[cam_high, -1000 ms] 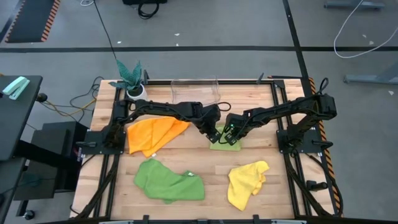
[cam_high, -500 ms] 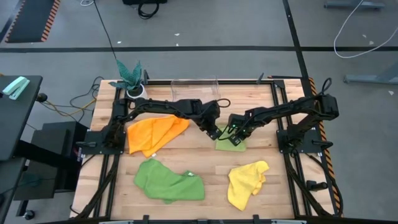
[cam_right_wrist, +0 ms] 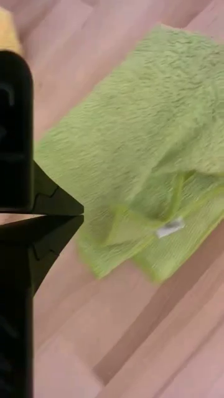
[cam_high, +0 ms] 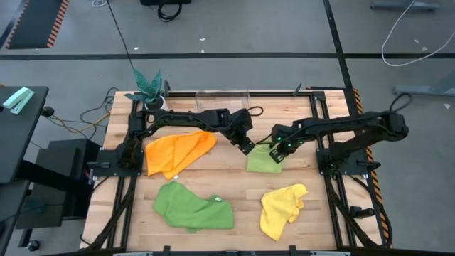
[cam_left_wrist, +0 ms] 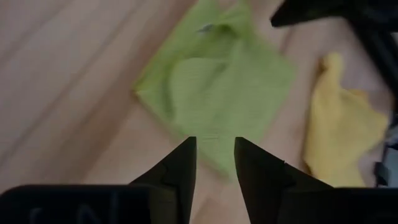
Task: Fold microfiber towels
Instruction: Fold the light green microfiber cloth
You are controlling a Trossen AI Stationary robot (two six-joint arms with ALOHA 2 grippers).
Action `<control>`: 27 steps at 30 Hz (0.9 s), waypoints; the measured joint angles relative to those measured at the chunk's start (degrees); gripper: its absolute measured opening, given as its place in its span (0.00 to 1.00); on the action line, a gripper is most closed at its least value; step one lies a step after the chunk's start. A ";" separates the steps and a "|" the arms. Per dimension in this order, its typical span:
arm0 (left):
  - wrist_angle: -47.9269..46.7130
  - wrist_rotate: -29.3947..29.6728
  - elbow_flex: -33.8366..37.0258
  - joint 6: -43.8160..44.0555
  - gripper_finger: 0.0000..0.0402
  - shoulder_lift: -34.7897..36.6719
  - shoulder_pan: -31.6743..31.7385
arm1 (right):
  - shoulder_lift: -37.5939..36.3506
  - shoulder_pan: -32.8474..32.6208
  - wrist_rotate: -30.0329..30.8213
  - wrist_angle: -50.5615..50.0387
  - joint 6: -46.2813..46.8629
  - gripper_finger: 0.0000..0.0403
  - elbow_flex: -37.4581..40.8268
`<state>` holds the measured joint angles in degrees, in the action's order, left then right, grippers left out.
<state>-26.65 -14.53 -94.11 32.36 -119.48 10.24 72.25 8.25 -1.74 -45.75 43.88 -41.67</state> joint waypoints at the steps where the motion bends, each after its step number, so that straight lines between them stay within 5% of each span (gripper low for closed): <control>1: 1.39 -0.60 0.00 0.04 0.28 0.00 -0.26 | -1.41 0.00 0.00 -1.41 0.07 0.04 0.00; 17: -1.07 -3.31 0.02 1.78 0.28 -0.58 -4.00 | -20.21 -0.17 -3.90 -4.62 6.96 0.06 3.98; 27: -2.22 -1.94 -0.01 3.45 0.28 -1.63 -2.90 | -37.43 -4.20 -5.30 6.35 16.92 0.06 13.89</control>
<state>-28.87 -16.48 -94.11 35.80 -121.11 7.33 34.82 4.05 -7.03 -39.40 60.80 -27.78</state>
